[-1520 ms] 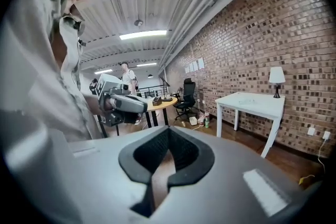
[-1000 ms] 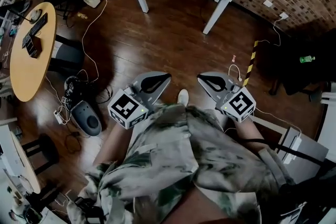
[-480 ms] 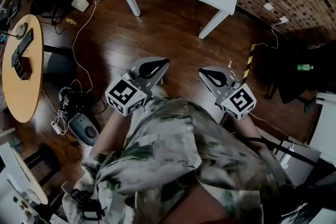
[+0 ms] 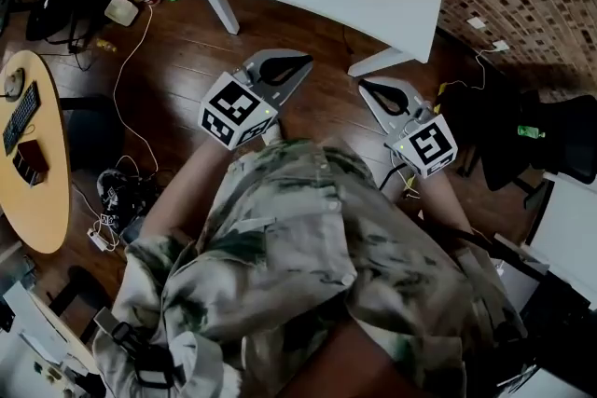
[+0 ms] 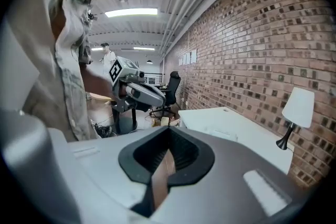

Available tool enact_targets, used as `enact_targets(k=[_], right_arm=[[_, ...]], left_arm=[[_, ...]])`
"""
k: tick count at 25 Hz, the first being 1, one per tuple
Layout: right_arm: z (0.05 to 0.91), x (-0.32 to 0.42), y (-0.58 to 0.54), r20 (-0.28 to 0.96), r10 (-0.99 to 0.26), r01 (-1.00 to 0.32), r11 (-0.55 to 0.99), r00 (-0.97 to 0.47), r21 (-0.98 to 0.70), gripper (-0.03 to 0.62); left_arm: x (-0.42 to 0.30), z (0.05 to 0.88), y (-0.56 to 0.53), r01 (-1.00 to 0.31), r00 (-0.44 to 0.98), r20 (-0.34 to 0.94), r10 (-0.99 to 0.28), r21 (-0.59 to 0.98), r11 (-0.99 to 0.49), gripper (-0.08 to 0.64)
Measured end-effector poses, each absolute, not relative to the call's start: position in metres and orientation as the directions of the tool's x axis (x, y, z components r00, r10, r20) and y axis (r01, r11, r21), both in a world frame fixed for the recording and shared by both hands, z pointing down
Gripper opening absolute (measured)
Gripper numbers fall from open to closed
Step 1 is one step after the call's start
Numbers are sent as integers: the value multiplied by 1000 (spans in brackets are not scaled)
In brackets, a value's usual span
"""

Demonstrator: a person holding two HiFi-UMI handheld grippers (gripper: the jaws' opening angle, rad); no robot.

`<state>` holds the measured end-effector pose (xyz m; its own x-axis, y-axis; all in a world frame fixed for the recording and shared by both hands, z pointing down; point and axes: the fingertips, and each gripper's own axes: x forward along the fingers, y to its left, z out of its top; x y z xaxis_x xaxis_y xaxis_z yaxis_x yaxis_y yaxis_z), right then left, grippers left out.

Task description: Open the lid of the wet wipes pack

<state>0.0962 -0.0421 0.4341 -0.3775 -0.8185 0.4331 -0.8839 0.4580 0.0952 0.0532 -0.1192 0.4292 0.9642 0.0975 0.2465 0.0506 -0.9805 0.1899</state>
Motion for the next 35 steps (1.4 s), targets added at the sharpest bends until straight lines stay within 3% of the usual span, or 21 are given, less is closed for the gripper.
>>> enact_targets(k=[7,20,35], right_arm=[[443,142,-139,537,-747,-834,535,-391,136,6],[570,213,-281,681,-524,-615,777,-511,137,38],[632,220,-310,789,-311,-196,950,-530,242,50]], left_arm=[[104,465,-214,-82,950,312,3,259,-962,0],[181,597,-322,-304,864,494,-96,361,-881,-2],[194,642,-332,-422,796,589,-140,374,-826,-2]])
